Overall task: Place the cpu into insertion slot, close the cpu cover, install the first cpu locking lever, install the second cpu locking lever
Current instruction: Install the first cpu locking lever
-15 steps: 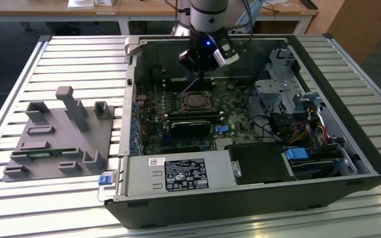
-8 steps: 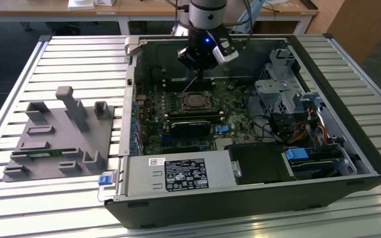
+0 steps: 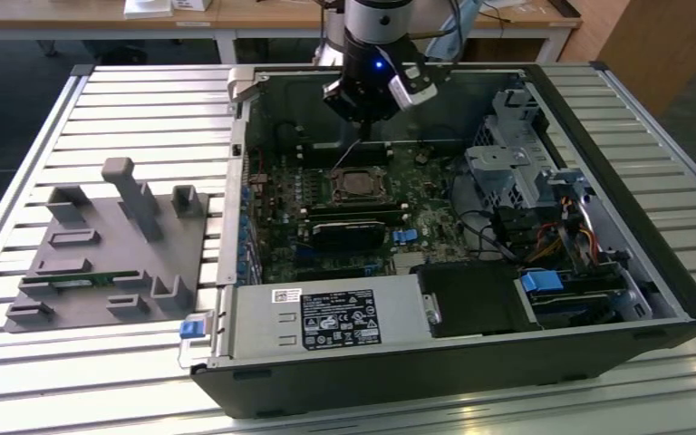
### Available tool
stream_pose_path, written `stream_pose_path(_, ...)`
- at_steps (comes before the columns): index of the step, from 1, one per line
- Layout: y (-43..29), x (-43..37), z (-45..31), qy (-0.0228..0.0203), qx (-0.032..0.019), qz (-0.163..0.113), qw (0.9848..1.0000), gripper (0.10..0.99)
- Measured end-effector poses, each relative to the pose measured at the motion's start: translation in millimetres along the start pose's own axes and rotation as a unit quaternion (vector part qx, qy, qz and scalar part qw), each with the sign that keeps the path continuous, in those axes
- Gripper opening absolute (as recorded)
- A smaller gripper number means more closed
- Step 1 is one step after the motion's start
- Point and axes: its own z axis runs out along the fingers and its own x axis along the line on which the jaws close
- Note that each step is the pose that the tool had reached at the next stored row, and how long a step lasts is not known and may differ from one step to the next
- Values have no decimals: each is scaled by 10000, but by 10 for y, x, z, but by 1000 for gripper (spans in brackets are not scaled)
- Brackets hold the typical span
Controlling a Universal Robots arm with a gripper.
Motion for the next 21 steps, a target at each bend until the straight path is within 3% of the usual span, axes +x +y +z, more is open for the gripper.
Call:
stream_pose_path(8, 14, 6, -129, 0, 0, 1, 10000, 106)
stream_pose_path(11, 14, 67, -130, -1, -1, 0, 10000, 106)
stream_pose_path(21, -15, 93, 21, 2, 7, -18, 10000, 106)
